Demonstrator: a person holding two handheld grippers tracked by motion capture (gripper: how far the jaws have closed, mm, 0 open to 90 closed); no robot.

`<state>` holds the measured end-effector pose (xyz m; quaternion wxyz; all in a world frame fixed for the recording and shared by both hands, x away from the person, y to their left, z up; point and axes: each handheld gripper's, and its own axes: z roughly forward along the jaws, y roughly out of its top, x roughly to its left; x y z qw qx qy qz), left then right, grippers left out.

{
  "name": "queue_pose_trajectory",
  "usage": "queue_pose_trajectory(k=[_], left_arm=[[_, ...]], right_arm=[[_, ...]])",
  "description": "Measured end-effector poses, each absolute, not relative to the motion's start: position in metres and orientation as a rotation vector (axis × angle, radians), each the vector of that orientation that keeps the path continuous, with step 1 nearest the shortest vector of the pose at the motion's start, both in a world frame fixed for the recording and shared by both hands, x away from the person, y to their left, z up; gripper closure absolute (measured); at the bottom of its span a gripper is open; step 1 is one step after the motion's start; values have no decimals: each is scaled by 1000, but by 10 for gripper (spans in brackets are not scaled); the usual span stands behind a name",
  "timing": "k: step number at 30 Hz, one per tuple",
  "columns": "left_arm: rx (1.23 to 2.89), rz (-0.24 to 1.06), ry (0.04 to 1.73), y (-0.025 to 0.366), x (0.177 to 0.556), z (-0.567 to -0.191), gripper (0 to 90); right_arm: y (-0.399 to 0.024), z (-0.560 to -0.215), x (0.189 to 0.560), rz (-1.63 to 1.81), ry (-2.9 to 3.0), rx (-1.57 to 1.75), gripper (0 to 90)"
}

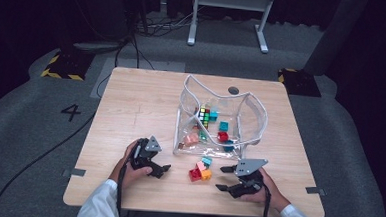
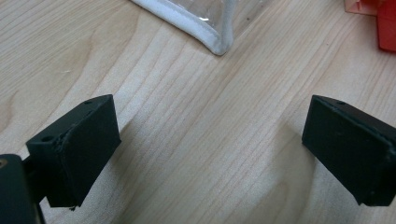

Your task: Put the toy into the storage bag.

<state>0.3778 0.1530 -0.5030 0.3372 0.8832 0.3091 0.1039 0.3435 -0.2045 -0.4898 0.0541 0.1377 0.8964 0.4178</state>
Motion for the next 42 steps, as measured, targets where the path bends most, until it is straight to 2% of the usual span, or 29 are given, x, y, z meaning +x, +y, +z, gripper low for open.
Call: queue_pose_trajectory(k=[10,14,20,23,25,32,42], left_arm=[[2305,268,820,153,377,-503,41],[2303,267,817,153,377,-503,41],[2303,262,814,153,377,-503,41],[2305,269,825,153,377,-502,41],[2305,268,821,153,377,-503,41],[2303,266,817,153,377,-503,42],[2299,257,810,153,377,-503,41]], right_arm=[[-175,-502,349,1221,2753,410,356],[-168,-503,355,1247,2743,344,381],[-167,-502,353,1254,2739,389,546],[-169,-502,351,1252,2736,385,589],[-169,-502,350,1262,2730,356,657],[-183,-499,349,1309,2715,393,660],[-226,-490,355,1295,2642,387,661]])
